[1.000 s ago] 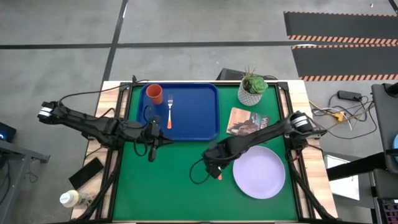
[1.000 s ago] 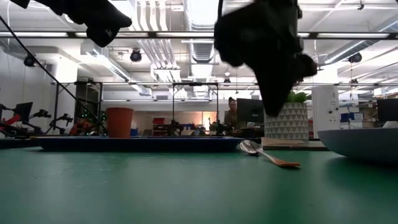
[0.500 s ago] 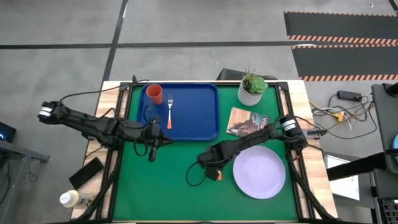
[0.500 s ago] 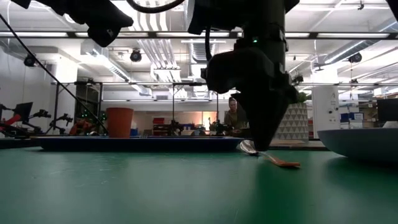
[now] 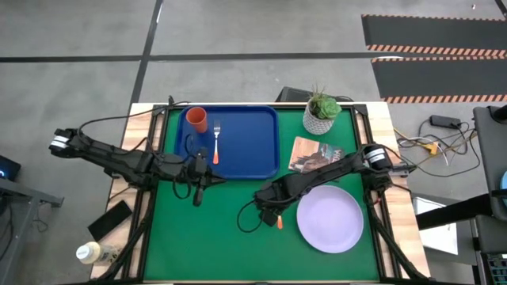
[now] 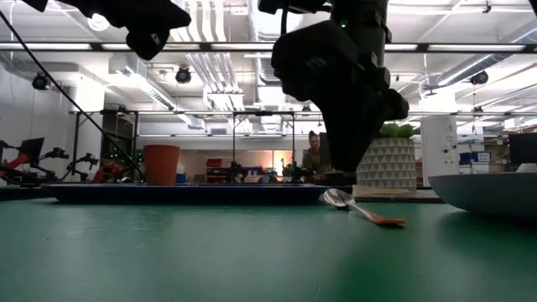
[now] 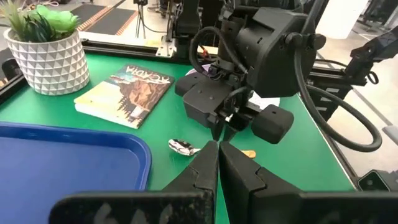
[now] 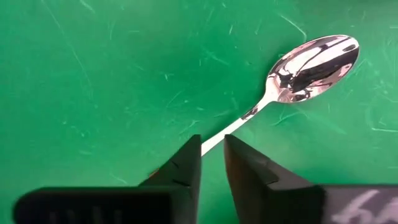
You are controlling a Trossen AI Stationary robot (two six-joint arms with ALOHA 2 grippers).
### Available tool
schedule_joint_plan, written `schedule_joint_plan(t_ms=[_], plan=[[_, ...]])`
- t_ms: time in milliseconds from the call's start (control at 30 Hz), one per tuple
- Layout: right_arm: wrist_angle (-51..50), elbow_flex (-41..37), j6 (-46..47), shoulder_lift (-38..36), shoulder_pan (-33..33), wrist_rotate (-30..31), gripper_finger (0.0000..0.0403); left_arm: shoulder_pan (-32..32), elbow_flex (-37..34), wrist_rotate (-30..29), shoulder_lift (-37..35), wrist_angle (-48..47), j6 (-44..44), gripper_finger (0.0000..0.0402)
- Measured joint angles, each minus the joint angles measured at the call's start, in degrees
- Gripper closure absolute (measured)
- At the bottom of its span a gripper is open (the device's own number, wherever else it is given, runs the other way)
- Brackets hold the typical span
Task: Pick and place plate/cup/fork/spoon on tray
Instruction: Put the orange spoon on the blue tray to the right side of the orange fork
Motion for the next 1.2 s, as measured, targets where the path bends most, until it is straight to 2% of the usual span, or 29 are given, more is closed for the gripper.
schedule_joint_plan(t_ms=[200, 367, 500, 667, 867, 1033, 1200], plan=[[0.2, 0.0, 2.1, 0.0, 0.3, 0.4, 0.0267, 0.0, 0.0, 0.0, 0.0, -0.1, 0.0, 0.0402], [2.1, 0.0, 3.3, 0.0, 0.2, 0.5, 0.0244, 0.0, 0.0, 0.1, -0.1, -0.1, 0.0, 0.0402], [2.3, 0.0, 10.0, 0.0, 1.0, 0.5, 0.0241, 0.0, 0.0, 0.1, -0.3, -0.1, 0.0, 0.0402], [2.2, -0.8, 13.2, 0.2, 2.3, 1.5, 0.0241, 0.0, 0.0, 0.1, -0.3, -0.5, 0.0, 0.0402], [2.6, -3.1, 15.3, 0.3, 2.2, 8.2, 0.0243, 0.0, 0.0, 0.4, -0.3, -0.6, 0.0, 0.0402], [3.4, -6.8, 16.2, 0.3, 2.0, 8.5, 0.0257, 0.0, 0.0, 0.3, -0.3, -0.5, 0.0, 0.0402], [9.1, -10.0, 16.7, 0.3, 2.2, 8.7, 0.0272, 0.0, 0.0, 0.3, -0.3, -0.5, 0.0, 0.0402]])
